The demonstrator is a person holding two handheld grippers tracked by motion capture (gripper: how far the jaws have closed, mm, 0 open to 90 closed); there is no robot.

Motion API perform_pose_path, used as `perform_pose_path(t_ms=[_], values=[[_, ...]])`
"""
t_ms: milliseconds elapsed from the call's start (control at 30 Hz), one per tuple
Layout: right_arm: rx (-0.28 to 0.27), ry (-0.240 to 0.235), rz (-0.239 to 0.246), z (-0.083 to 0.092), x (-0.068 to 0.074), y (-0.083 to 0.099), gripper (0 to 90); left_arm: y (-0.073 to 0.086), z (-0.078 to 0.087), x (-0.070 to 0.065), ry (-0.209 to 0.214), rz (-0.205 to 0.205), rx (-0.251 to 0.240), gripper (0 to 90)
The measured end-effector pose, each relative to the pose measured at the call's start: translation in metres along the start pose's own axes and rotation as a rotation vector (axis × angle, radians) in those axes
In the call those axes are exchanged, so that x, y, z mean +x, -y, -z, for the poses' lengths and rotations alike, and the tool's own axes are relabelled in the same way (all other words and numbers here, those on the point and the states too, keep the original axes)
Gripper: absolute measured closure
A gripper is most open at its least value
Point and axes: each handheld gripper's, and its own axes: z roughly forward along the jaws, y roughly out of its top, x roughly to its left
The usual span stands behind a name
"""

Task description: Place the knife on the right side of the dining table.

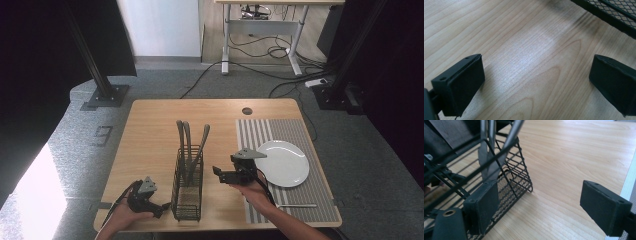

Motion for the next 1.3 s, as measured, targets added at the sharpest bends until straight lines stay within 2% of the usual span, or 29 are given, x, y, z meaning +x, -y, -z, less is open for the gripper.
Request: perform_pose_path(t_ms=[267,500,967,1300], values=[[-0.016,-0.007,-0.013,0.002,-0.004,-0.006,17.2,0.0,0.0,0.0,0.0,-0.001,0.001,0.0],[-0.025,-0.019,0.007,0.001,-0.003,-0.012,20.1,0.0,0.0,0.0,0.001,-0.002,0.001,0.0],[-0.039,-0.05,-0.003,0.0,-0.004,-0.021,24.5,0.0,0.0,0.0,0.001,-0.002,0.0,0.0],[-0.052,-0.04,0.001,-0.007,-0.008,-0.03,25.4,0.0,0.0,0.0,0.0,-0.002,0.0,0.0]])
